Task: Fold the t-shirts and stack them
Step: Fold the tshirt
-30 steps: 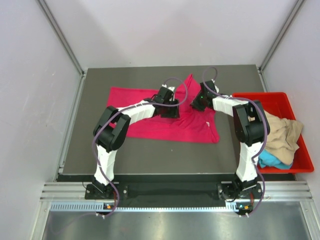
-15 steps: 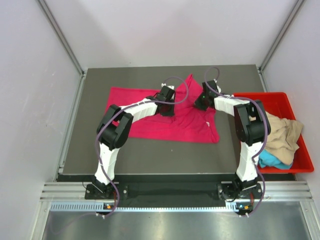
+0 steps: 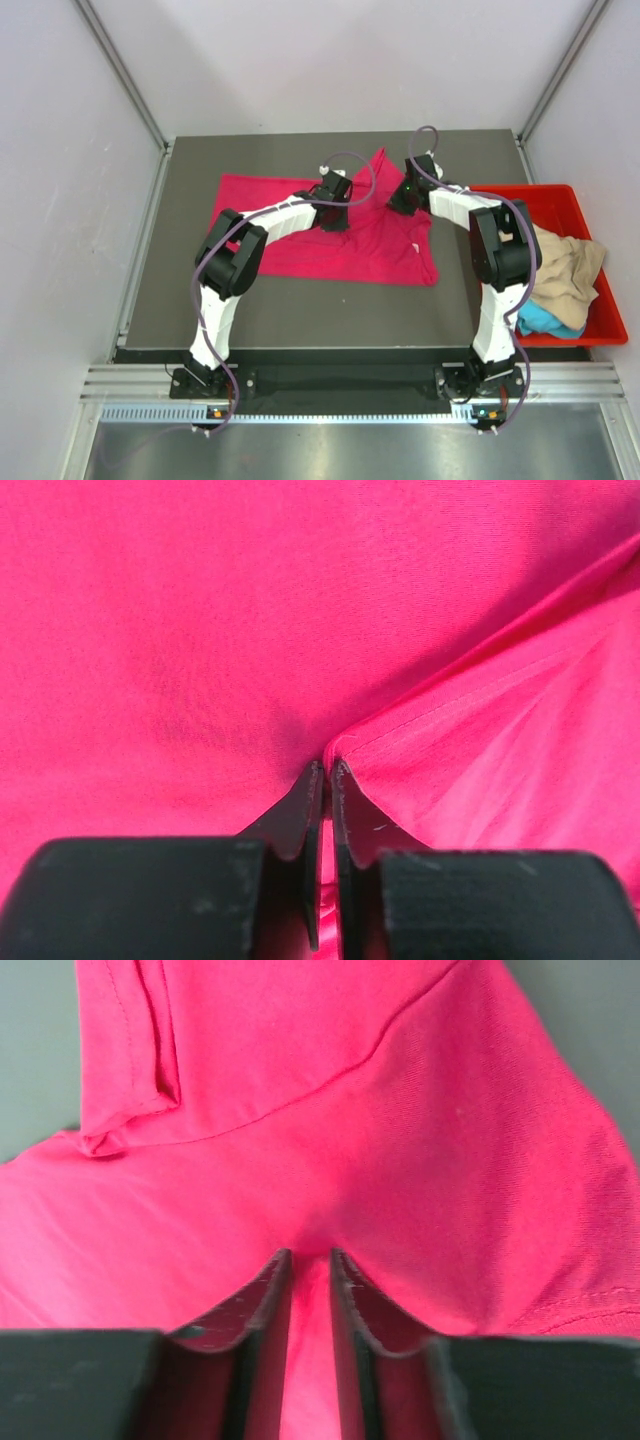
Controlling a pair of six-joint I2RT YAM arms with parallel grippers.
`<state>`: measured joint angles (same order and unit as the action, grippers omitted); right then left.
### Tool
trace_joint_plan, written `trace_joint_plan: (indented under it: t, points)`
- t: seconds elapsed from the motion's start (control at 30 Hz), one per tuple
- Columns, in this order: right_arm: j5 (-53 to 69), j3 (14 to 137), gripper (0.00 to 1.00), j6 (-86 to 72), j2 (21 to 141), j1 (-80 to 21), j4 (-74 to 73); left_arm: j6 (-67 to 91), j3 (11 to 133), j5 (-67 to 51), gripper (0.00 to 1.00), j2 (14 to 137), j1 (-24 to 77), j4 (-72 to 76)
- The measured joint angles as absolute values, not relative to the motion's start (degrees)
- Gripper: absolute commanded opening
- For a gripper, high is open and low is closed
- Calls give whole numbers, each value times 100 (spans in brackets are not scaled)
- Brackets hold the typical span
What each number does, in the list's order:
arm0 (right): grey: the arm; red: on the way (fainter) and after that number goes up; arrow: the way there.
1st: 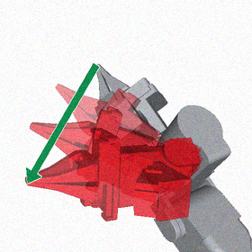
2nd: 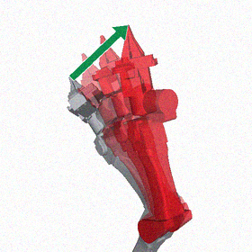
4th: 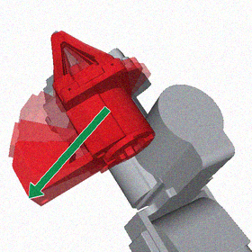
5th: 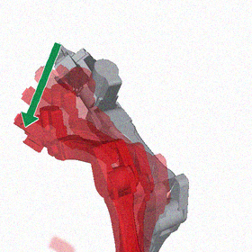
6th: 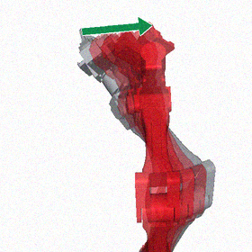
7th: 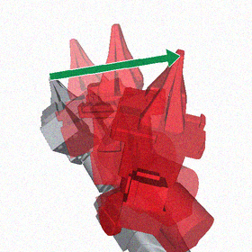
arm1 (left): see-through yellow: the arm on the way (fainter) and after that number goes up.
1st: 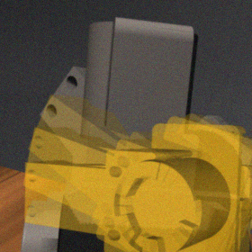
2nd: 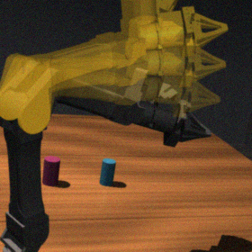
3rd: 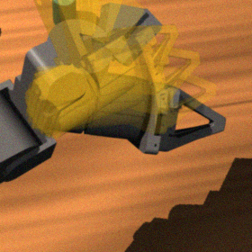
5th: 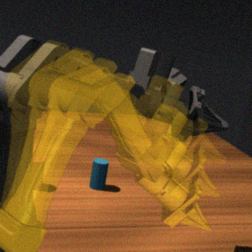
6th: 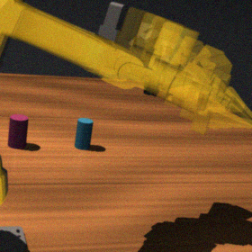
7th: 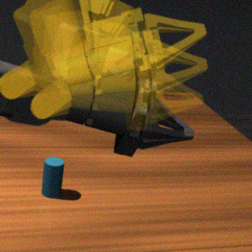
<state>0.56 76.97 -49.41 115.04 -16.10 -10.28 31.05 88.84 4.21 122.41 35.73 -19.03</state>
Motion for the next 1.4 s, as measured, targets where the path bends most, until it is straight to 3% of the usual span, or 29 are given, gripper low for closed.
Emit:
trace_joint_plan:
  t: [0.23, 0.5, 0.57, 0.7, 0.87, 1.13, 1.4]
  points:
    - [126, 7699, 31, -4912, 11504, -1584, -985, 3232, 8884, 482, 25, 12241, 3573, -1929]
    - [250, 7693, 32, -5000, 11504, -1584, -897, 3295, 8947, 617, 29, 12241, 3573, -2078]
    - [250, 7695, 32, -5004, 11504, -1584, -950, 3308, 9026, 764, 35, 12241, 3573, -2300]
    - [178, 7791, 34, -4906, 11487, -1584, -1498, 3319, 9146, 985, 44, 12197, 3540, -2757]
    - [-202, 7929, 39, -4713, 10925, -1584, -2716, 3378, 9091, 803, 47, 11664, 3284, -3159]
    - [-340, 6488, 35, -4598, 8899, -1551, -3310, 3507, 8079, 244, 49, 9887, 1776, -3050]
    - [-161, 5212, 31, -4578, 8707, -1551, -3380, 3680, 6578, -54, 48, 9474, 93, -3072]
